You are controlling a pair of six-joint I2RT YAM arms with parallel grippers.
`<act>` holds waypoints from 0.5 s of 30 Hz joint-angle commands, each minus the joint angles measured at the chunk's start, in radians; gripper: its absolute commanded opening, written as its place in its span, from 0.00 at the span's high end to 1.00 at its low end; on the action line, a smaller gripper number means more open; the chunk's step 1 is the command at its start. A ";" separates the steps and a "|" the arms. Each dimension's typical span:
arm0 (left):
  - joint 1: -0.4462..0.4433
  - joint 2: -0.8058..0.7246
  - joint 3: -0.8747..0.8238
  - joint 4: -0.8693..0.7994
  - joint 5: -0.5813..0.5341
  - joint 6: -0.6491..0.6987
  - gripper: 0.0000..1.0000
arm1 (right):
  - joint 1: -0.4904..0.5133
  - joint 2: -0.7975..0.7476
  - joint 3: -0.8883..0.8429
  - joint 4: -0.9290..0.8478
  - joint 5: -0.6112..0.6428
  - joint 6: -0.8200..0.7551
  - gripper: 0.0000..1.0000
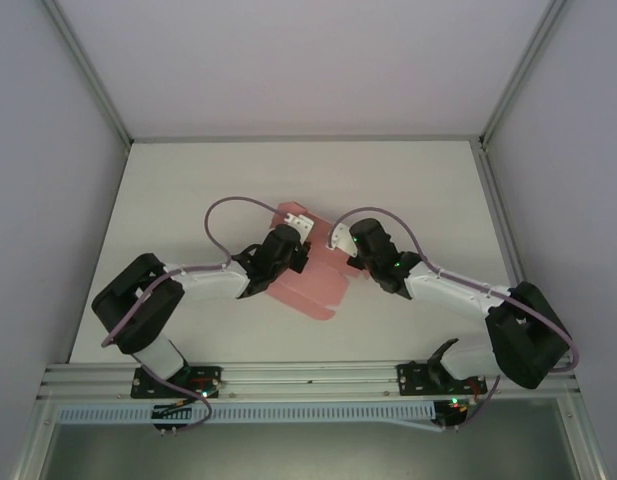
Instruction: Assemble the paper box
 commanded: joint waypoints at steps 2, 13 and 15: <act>0.001 -0.039 -0.029 -0.011 0.028 -0.072 0.55 | 0.026 0.018 0.011 0.043 0.044 -0.078 1.00; 0.062 -0.279 -0.169 -0.127 0.025 -0.170 0.08 | 0.035 0.085 -0.006 0.166 0.126 -0.201 1.00; 0.100 -0.335 -0.191 -0.166 0.021 -0.202 0.00 | 0.037 0.088 -0.009 0.196 0.131 -0.223 1.00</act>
